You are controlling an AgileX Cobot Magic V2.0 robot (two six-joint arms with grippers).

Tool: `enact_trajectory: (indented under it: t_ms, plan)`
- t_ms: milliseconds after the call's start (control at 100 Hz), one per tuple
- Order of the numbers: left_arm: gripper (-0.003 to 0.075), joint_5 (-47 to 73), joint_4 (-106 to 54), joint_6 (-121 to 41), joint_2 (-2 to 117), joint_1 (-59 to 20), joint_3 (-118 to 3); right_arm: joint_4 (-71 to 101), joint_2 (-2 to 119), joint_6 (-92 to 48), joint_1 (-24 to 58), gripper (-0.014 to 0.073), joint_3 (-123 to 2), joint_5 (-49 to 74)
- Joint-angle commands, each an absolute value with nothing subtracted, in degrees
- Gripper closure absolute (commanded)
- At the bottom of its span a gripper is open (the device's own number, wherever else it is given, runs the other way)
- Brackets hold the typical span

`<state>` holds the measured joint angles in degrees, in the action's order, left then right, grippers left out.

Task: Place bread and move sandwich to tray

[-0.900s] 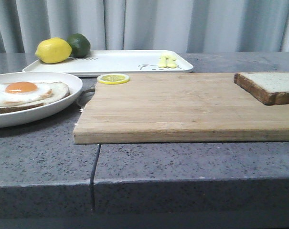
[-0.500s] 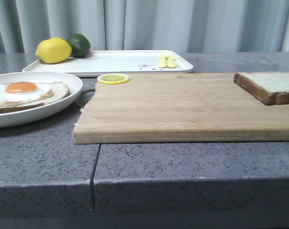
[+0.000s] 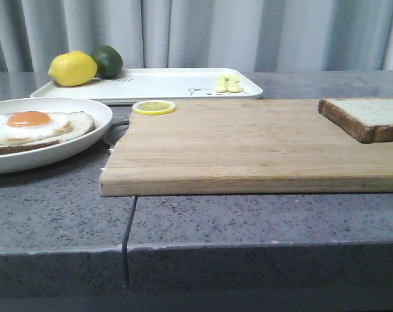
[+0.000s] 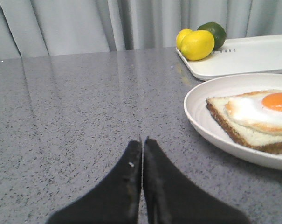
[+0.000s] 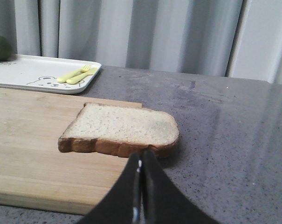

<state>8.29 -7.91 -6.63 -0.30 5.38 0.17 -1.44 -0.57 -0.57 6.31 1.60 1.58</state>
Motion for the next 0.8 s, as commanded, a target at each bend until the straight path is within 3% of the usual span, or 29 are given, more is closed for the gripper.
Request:
enact_trajectory:
  t_ms: [0,120,280,590,790]
  plan:
    - [0.0739,1.57,-11.72,-6.00,-2.15,5.44,-0.03,-1.56,-1.71,-0.57,6.00,0.0710,1.57,-5.34]
    - [0.0739,2.40,-12.53,-6.00,-2.15,5.44,-3.10,-1.24,-1.71,0.00,6.00,0.0710,0.83,-9.87]
    - [0.0739,8.34,-12.65,-6.00,-1.27,5.44,-10.51,2.78,-1.05,3.21,6.00,0.0710,-3.55,-6.00]
    - [0.0739,30.53,-13.00,-6.00,12.69,5.44,-28.49,3.98,10.34,3.21,6.00,0.0710,-20.03,19.66]
    - [0.0739,36.51,-17.54,-6.00,22.39,5.44,-36.03,3.98,20.02,3.16,6.00,0.0710,-29.30,30.21]
